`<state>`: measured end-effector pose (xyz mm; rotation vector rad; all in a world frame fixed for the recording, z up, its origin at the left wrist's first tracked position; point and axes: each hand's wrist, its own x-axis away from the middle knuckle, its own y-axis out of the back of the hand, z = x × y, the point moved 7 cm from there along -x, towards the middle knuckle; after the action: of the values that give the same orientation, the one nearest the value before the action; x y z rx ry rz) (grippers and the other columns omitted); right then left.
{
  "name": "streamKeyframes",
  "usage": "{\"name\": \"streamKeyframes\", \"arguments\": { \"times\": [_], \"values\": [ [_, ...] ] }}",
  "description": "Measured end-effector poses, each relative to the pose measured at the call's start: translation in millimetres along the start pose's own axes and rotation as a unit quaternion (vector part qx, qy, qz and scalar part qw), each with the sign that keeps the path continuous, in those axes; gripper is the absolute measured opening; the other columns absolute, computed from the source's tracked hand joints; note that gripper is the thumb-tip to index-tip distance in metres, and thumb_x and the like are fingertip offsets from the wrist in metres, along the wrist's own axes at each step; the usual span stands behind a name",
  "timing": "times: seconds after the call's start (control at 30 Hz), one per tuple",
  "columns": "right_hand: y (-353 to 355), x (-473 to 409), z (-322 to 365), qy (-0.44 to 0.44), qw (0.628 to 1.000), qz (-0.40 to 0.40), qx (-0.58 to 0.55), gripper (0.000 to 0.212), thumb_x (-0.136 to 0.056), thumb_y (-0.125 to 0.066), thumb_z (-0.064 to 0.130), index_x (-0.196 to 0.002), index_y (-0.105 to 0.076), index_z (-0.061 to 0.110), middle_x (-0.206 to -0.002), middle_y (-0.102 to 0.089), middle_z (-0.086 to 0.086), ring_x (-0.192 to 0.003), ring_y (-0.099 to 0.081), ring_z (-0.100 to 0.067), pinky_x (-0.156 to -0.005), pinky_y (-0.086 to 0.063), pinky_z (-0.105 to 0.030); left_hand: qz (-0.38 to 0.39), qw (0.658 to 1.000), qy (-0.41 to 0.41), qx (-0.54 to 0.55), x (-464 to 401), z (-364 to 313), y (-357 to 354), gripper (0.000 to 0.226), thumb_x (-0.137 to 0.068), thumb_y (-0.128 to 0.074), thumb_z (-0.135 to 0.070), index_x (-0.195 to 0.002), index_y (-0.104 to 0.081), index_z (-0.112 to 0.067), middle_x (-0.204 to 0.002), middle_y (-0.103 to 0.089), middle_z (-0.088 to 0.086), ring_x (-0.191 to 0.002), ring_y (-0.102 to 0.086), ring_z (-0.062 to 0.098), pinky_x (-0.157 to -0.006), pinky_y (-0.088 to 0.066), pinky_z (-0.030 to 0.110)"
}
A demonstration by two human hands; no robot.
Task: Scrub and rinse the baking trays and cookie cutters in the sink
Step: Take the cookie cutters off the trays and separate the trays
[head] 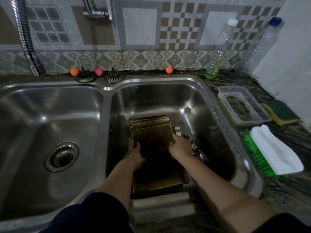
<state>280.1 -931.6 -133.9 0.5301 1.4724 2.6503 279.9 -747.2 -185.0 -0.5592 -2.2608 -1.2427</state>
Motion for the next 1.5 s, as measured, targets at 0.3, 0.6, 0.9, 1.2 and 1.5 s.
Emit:
{"name": "streamKeyframes", "arguments": {
  "times": [0.3,0.6,0.9,1.2,1.5],
  "values": [
    [4.1,7.1,1.8,0.024,0.999,-0.032,-0.028,0.047,-0.099,-0.047,0.017,-0.145,-0.04,0.017,-0.135,-0.054,-0.01,-0.128,-0.044,-0.023,-0.098,-0.042,-0.03,-0.015,1.0,-0.002,0.025,-3.3,3.5,-0.8,0.076,-0.095,-0.055,-0.012,-0.153,-0.007,-0.019,-0.153,0.033,0.003,-0.147,0.0,0.026,-0.115,-0.02,0.032],
    [6.3,7.0,1.1,0.026,0.997,-0.048,-0.061,0.044,-0.096,-0.051,0.014,-0.139,-0.047,0.022,-0.141,-0.049,0.0,-0.128,-0.047,-0.021,-0.101,-0.04,-0.032,-0.022,0.999,-0.002,0.046,-3.5,1.7,-1.2,0.076,-0.094,-0.057,-0.011,-0.152,-0.009,-0.02,-0.154,0.032,0.003,-0.147,0.002,0.026,-0.117,-0.018,0.033],
    [1.8,2.6,-2.6,0.006,0.988,-0.026,-0.149,0.046,-0.098,-0.05,0.014,-0.143,-0.042,0.023,-0.151,-0.033,0.0,-0.137,-0.035,-0.022,-0.106,-0.035,-0.035,-0.014,0.997,-0.008,0.071,-1.5,2.0,0.7,0.075,-0.093,-0.058,-0.01,-0.152,-0.013,-0.019,-0.155,0.03,0.003,-0.147,0.006,0.025,-0.116,-0.014,0.029],
    [1.4,-5.0,-9.2,-0.033,0.967,-0.013,-0.251,0.043,-0.103,-0.037,0.016,-0.142,-0.043,0.033,-0.149,-0.041,-0.002,-0.132,-0.043,-0.021,-0.097,-0.04,-0.028,0.033,0.989,0.003,0.144,13.5,-5.5,11.2,0.078,-0.09,-0.056,0.002,-0.152,-0.015,-0.021,-0.157,0.022,0.008,-0.147,0.003,0.03,-0.119,-0.012,0.032],
    [13.8,-4.4,-14.0,-0.091,0.942,0.024,-0.322,0.041,-0.102,-0.038,0.019,-0.142,-0.043,0.028,-0.144,-0.045,-0.003,-0.129,-0.044,-0.022,-0.108,-0.038,-0.044,-0.008,0.957,-0.036,0.288,37.1,-6.1,35.3,0.075,-0.09,-0.06,-0.007,-0.151,-0.021,-0.026,-0.136,-0.053,0.006,-0.121,-0.052,0.02,-0.105,-0.041,0.034]
  ]
}}
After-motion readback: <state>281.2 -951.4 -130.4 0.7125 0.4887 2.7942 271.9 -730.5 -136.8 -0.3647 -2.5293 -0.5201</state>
